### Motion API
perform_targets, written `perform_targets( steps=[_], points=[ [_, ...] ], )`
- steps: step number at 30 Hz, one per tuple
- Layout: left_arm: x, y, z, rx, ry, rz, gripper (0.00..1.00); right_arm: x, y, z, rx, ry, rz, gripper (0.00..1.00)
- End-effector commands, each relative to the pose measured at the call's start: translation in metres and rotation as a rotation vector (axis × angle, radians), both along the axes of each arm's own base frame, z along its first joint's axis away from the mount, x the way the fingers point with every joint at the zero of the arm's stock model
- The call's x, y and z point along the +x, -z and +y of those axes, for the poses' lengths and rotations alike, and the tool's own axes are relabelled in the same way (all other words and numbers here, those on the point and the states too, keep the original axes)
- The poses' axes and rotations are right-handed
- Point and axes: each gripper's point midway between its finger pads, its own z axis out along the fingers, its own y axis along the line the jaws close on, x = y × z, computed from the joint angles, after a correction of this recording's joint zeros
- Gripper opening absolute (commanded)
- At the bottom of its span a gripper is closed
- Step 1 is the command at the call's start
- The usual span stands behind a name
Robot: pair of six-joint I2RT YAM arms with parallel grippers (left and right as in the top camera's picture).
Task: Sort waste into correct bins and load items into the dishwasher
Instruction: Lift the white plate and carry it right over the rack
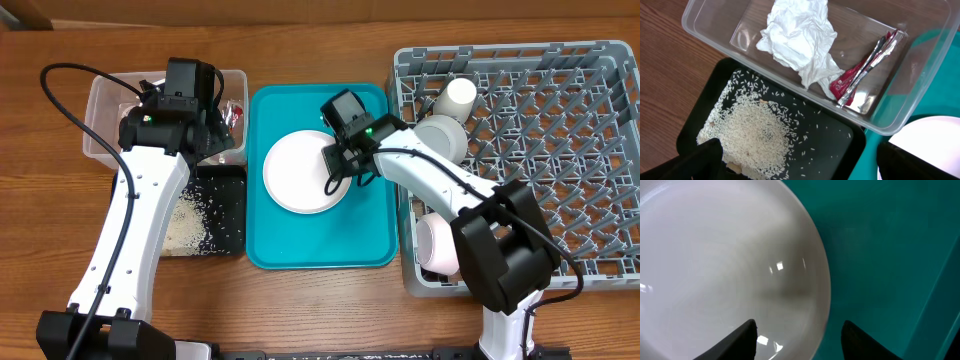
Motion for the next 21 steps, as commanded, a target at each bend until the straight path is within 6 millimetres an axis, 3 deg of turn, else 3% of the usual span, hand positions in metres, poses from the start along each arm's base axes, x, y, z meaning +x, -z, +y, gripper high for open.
perform_targets(
  steps=[1, 6, 9, 14, 18, 21],
  points=[
    [0.002, -0.006, -0.001, 0.008, 0.014, -0.013, 1.00, -0.005, 0.016, -0.010, -0.020, 0.039, 0.008, 0.57],
    [0.002, -0.006, -0.001, 0.008, 0.014, -0.013, 1.00, -0.014, 0.030, -0.010, -0.021, 0.028, 0.015, 0.55],
    [0.002, -0.006, -0.001, 0.008, 0.014, -0.013, 1.00, -0.014, 0.030, -0.009, -0.019, 0.029, 0.015, 0.34],
    [0.002, -0.006, -0.001, 0.008, 0.014, -0.013, 1.00, -0.011, 0.029, -0.008, -0.009, 0.031, 0.002, 0.29],
    [0.002, -0.006, -0.001, 0.008, 0.014, -0.013, 1.00, -0.009, 0.028, -0.007, -0.010, 0.032, -0.006, 0.04],
    [0.002, -0.006, -0.001, 0.008, 0.014, -0.013, 1.00, -0.007, 0.020, -0.006, -0.009, 0.031, -0.009, 0.04]
  ],
)
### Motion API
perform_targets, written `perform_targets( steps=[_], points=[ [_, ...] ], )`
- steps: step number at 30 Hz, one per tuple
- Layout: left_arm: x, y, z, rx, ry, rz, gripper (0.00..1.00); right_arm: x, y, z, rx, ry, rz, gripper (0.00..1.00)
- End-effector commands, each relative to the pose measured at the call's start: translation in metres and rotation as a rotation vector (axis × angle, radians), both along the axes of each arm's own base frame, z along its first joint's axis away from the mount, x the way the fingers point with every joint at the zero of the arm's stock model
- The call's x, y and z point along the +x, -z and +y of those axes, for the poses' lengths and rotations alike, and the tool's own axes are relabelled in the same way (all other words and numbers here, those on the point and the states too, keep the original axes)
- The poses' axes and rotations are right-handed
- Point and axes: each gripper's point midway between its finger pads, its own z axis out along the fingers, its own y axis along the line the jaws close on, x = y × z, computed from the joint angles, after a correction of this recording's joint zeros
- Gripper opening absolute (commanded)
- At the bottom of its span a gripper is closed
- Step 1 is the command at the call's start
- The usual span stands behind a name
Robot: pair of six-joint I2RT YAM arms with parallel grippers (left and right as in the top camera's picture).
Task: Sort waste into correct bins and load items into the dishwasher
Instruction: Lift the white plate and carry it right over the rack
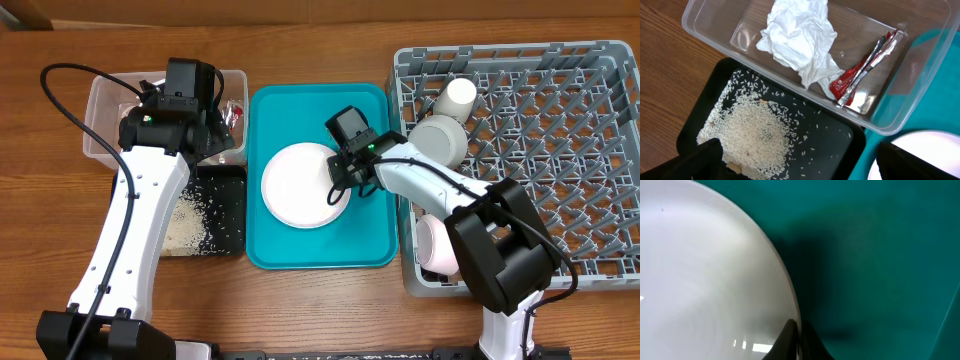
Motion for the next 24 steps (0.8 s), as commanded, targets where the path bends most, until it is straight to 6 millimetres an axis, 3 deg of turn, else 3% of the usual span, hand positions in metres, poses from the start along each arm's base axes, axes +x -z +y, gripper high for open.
perform_targets(
  steps=[1, 4, 6, 10, 13, 16, 19, 21, 24],
  points=[
    [0.002, -0.006, -0.001, 0.008, 0.014, -0.013, 1.00, 0.001, -0.009, -0.002, -0.023, -0.008, -0.009, 0.04],
    [0.002, -0.006, -0.001, 0.008, 0.014, -0.013, 1.00, 0.008, -0.039, -0.007, -0.045, 0.008, -0.053, 0.04],
    [0.002, -0.006, -0.001, 0.008, 0.014, -0.013, 1.00, 0.013, -0.072, -0.011, -0.051, 0.022, -0.104, 0.04],
    [0.002, -0.006, -0.001, 0.008, 0.014, -0.013, 1.00, 0.017, -0.156, -0.023, -0.050, 0.033, -0.242, 0.04],
    [0.002, -0.006, -0.001, 0.008, 0.014, -0.013, 1.00, 0.010, -0.225, -0.047, -0.075, 0.075, -0.369, 0.04],
    [0.002, -0.006, -0.001, 0.008, 0.014, -0.013, 1.00, 0.001, -0.292, -0.089, -0.156, 0.175, -0.549, 0.04],
    [0.002, -0.006, -0.001, 0.008, 0.014, -0.013, 1.00, -0.012, -0.342, -0.146, -0.314, 0.349, -0.713, 0.04],
    [0.002, -0.006, -0.001, 0.008, 0.014, -0.013, 1.00, -0.025, -0.367, -0.193, -0.478, 0.487, -0.784, 0.04],
    [0.002, -0.006, -0.001, 0.008, 0.014, -0.013, 1.00, -0.044, -0.383, -0.246, -0.713, 0.623, -0.794, 0.04]
  ],
)
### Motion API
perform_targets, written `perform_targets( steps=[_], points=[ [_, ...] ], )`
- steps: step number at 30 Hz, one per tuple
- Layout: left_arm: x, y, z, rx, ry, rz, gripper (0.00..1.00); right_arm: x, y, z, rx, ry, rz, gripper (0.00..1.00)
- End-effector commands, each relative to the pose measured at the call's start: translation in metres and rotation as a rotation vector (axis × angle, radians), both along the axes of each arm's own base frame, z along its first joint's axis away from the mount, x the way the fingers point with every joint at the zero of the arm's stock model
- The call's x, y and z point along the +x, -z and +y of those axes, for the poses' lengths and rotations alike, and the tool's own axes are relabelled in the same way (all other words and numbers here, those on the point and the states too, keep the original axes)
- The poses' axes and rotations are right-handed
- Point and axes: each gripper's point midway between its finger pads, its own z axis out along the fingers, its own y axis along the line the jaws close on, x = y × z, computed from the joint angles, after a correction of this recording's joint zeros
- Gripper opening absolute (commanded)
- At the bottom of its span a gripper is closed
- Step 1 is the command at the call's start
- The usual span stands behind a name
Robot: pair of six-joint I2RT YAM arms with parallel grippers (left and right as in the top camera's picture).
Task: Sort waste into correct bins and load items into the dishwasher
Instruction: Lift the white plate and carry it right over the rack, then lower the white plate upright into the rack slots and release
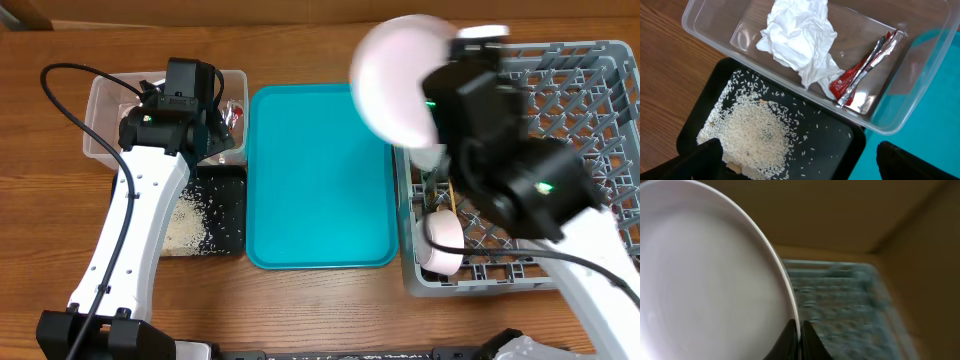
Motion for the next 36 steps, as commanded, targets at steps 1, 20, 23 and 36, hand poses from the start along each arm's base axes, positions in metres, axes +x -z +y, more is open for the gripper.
perform_targets(
  steps=[1, 20, 23, 36],
  points=[
    [0.002, -0.006, -0.001, 0.008, 0.014, -0.013, 1.00, -0.015, -0.025, -0.076, -0.290, 0.342, -0.057, 0.04],
    [0.002, -0.006, -0.001, 0.008, 0.014, -0.013, 1.00, -0.049, 0.103, -0.123, -0.297, 0.490, 0.275, 0.04],
    [0.002, -0.006, -0.001, 0.008, 0.014, -0.013, 1.00, -0.050, 0.116, -0.123, -0.306, 0.490, 0.288, 0.04],
    [0.002, -0.006, -0.001, 0.008, 0.014, -0.013, 1.00, -0.043, 0.129, -0.116, -0.242, 0.471, 0.286, 0.04]
  ],
)
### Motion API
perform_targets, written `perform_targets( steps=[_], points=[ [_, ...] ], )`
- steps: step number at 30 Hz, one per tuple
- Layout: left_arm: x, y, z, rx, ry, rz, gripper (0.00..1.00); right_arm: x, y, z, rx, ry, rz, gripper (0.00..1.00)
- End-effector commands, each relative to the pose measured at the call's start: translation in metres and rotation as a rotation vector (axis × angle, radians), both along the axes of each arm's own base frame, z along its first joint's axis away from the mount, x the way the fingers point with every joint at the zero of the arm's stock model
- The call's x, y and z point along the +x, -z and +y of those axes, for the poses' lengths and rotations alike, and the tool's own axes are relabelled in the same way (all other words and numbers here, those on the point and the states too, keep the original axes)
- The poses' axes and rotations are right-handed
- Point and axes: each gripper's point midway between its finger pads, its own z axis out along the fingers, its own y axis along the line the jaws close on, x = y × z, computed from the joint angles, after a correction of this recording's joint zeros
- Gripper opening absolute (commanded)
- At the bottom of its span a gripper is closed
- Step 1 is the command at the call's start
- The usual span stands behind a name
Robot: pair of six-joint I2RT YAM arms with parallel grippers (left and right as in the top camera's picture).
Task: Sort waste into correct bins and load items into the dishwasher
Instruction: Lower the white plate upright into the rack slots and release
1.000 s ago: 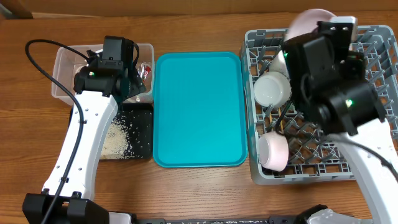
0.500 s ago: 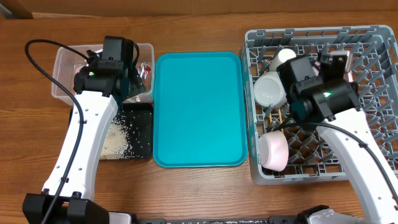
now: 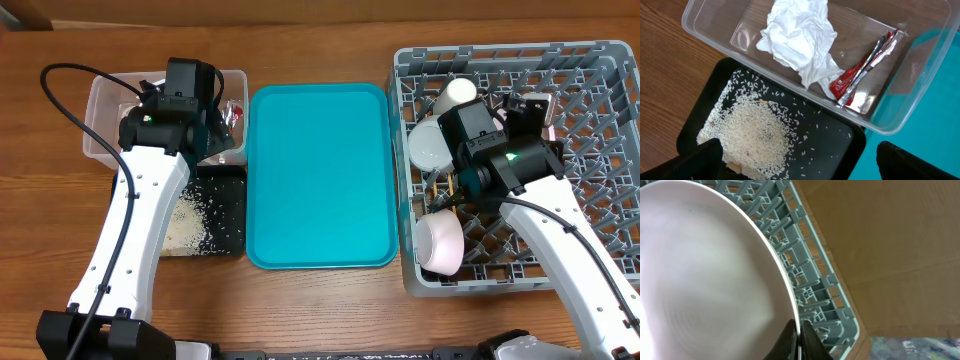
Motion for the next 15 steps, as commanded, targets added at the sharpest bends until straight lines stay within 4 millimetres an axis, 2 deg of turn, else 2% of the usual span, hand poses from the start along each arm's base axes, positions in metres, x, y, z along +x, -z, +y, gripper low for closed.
perform_targets(
  steps=[1, 6, 10, 15],
  points=[
    [0.002, -0.006, -0.001, 0.008, 0.014, -0.013, 1.00, 0.001, 0.002, 0.001, 0.029, 0.009, -0.020, 0.04],
    [0.002, -0.006, -0.001, 0.008, 0.014, -0.013, 1.00, 0.001, 0.000, 0.000, 0.017, 0.011, -0.028, 0.04],
    [0.002, -0.006, -0.001, 0.008, 0.014, -0.013, 1.00, 0.000, -0.009, -0.006, -0.046, 0.020, -0.039, 0.04],
    [0.002, -0.006, -0.001, 0.008, 0.014, -0.013, 1.00, 0.006, -0.011, -0.004, -0.078, -0.032, 0.017, 0.04]
  ],
)
